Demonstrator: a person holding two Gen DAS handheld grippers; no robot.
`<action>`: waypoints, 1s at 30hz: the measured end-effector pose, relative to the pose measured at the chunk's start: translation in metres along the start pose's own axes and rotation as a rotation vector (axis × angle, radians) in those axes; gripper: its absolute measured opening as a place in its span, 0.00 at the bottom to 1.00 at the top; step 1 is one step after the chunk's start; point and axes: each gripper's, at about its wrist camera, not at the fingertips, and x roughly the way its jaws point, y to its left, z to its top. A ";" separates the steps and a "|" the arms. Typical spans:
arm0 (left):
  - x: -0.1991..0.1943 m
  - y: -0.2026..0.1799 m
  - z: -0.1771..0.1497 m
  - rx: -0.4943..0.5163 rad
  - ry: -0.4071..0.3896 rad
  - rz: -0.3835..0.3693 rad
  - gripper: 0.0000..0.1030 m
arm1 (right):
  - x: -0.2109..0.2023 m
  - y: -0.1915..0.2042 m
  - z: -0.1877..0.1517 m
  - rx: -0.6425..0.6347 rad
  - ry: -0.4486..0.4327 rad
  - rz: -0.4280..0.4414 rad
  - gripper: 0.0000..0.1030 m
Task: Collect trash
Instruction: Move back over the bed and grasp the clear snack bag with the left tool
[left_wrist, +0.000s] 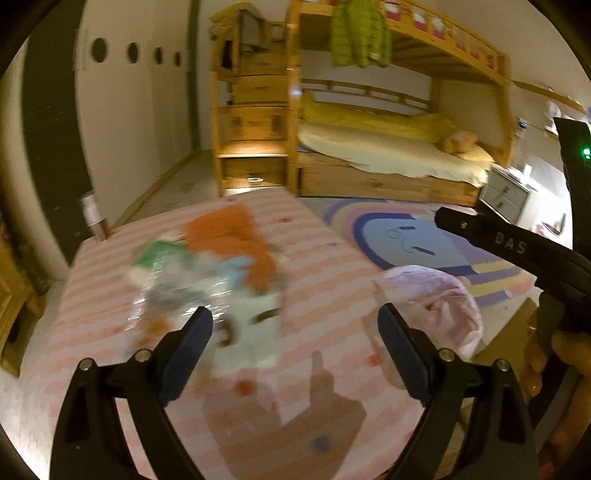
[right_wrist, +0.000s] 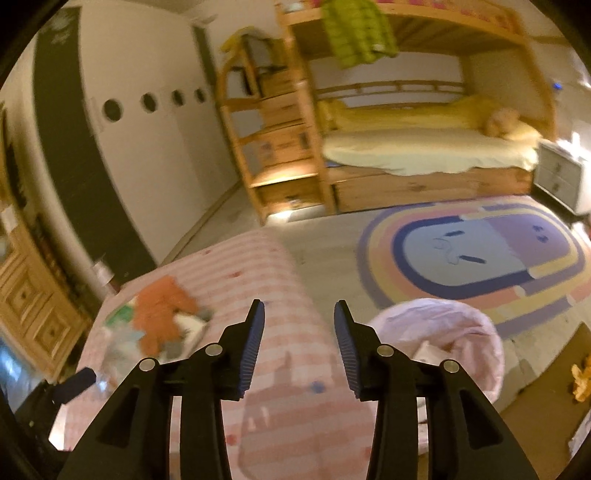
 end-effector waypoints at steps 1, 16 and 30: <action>-0.003 0.010 -0.002 -0.014 -0.002 0.018 0.85 | 0.002 0.011 -0.001 -0.025 0.006 0.017 0.41; -0.010 0.103 -0.035 -0.114 0.091 0.185 0.87 | 0.022 0.097 -0.019 -0.185 0.068 0.119 0.53; 0.028 0.076 -0.039 -0.015 0.204 0.204 0.93 | 0.027 0.075 -0.016 -0.131 0.096 0.090 0.58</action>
